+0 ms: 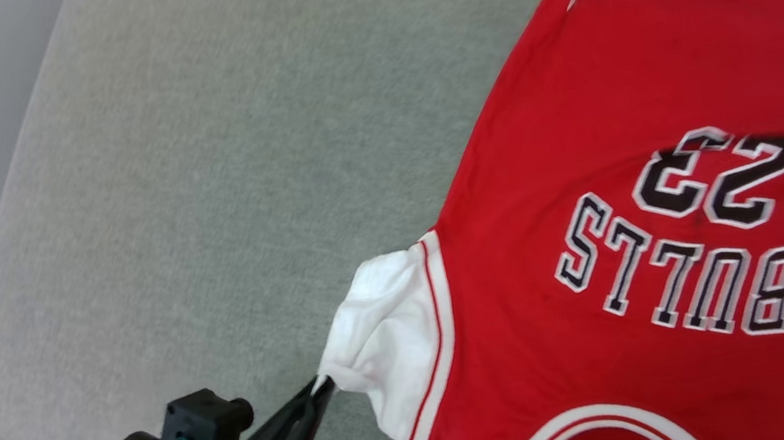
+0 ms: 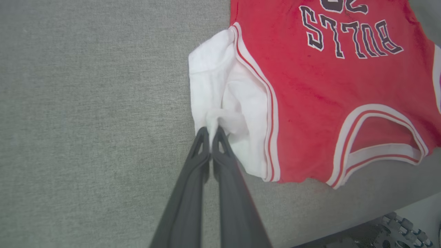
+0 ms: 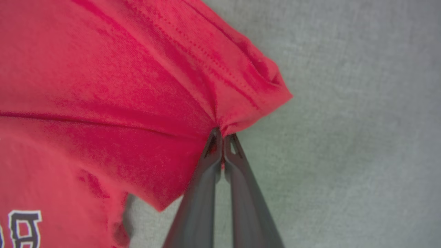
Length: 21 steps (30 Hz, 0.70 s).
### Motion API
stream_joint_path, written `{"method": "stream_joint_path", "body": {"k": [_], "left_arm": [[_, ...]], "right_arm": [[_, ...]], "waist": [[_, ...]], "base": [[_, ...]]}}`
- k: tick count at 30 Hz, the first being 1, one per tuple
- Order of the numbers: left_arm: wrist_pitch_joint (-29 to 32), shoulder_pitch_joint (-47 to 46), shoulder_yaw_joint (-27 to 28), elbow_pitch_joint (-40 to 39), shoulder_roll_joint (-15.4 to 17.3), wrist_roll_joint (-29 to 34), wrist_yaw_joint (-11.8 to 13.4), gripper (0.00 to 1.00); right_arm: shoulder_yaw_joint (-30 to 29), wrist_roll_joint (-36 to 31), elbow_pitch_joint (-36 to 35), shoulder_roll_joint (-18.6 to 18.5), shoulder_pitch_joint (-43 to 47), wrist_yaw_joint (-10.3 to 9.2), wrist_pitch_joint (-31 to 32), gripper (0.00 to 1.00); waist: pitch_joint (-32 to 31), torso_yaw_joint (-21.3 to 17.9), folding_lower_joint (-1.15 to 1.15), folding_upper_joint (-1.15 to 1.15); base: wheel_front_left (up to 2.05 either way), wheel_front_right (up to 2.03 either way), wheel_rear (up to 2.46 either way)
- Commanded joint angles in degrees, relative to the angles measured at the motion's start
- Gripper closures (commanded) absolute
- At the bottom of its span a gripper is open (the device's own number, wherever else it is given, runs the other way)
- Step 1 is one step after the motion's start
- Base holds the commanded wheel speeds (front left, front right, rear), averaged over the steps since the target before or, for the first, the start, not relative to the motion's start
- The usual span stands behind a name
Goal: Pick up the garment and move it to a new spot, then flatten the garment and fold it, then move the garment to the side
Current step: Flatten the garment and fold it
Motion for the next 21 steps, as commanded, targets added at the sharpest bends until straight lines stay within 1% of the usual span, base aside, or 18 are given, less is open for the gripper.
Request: {"method": "stream_joint_path", "body": {"k": [1,7,11,14,21], "left_arm": [[-0.42,0.61,0.57,0.25,0.49,-0.34,0.32,1.0],[-0.44,2.5,1.36,1.83,1.98,-1.08,1.57,1.0],[-1.79,3.49,1.44,3.78,1.43,-1.09,1.86,1.0],[-3.65,4.51,1.47,5.44,-0.07,-1.82,1.81,1.0],[-5.69,4.67,1.56,7.93,-0.73,-1.77,1.48,1.0]], "right_arm": [[0.29,0.94,0.17,0.47,3.95,-0.02,-0.28,1.0],[-1.33,6.01,-4.01,3.09,14.7,-0.02,-2.15,1.0],[-4.18,9.93,-8.61,6.63,22.83,-0.02,-2.68,1.0],[-5.92,11.18,-12.58,8.84,29.24,-0.02,-2.97,1.0],[-6.59,12.86,-20.03,12.96,43.15,-0.02,-3.58,1.0]], "waist": [[-4.52,-3.96,0.0,0.0],[-10.87,-8.55,0.0,0.0],[-14.04,-11.11,0.0,0.0],[-15.65,-12.99,0.0,0.0],[-17.34,-15.91,0.0,0.0]], "base": [[0.0,0.0,0.0],[0.0,0.0,0.0],[0.0,0.0,0.0],[0.0,0.0,0.0],[0.0,0.0,0.0]]}}
